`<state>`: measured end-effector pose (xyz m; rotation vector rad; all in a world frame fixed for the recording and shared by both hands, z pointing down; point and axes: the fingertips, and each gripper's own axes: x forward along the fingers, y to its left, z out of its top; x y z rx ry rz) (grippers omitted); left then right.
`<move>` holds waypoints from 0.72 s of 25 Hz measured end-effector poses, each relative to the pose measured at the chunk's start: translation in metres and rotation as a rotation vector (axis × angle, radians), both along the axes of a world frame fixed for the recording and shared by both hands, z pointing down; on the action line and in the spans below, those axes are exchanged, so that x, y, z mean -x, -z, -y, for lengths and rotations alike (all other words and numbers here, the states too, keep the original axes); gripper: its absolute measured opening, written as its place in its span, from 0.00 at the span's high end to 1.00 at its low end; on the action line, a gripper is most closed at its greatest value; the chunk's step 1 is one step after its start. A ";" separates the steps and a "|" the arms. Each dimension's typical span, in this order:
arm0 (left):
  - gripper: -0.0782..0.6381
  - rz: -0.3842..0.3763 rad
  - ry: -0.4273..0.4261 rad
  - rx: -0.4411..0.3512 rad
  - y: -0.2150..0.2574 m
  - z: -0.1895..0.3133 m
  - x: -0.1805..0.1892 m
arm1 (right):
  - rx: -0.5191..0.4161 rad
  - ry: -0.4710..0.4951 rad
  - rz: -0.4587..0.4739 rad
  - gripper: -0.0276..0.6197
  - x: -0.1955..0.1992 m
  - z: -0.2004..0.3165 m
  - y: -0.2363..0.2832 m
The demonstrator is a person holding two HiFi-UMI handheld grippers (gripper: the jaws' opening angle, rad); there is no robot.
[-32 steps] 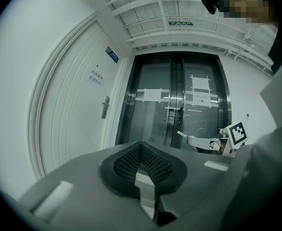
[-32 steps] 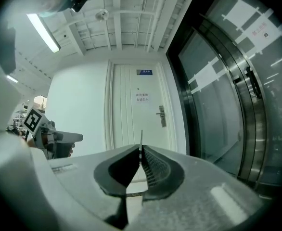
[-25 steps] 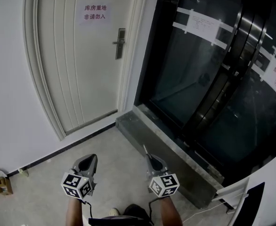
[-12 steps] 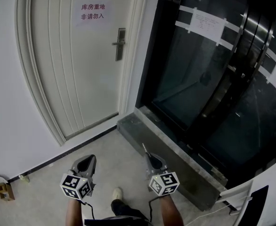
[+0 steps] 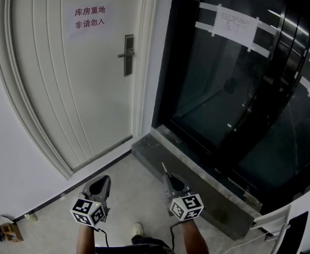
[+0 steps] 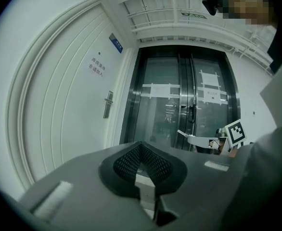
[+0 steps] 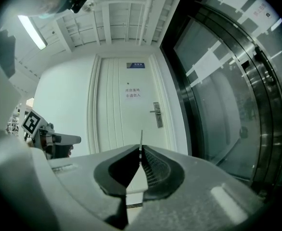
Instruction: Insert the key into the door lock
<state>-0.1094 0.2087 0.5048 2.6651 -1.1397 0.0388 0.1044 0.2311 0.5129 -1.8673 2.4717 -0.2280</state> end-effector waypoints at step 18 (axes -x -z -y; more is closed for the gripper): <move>0.89 0.000 -0.046 -0.007 0.004 0.129 -0.021 | 0.018 -0.020 -0.012 0.94 -0.009 0.122 -0.002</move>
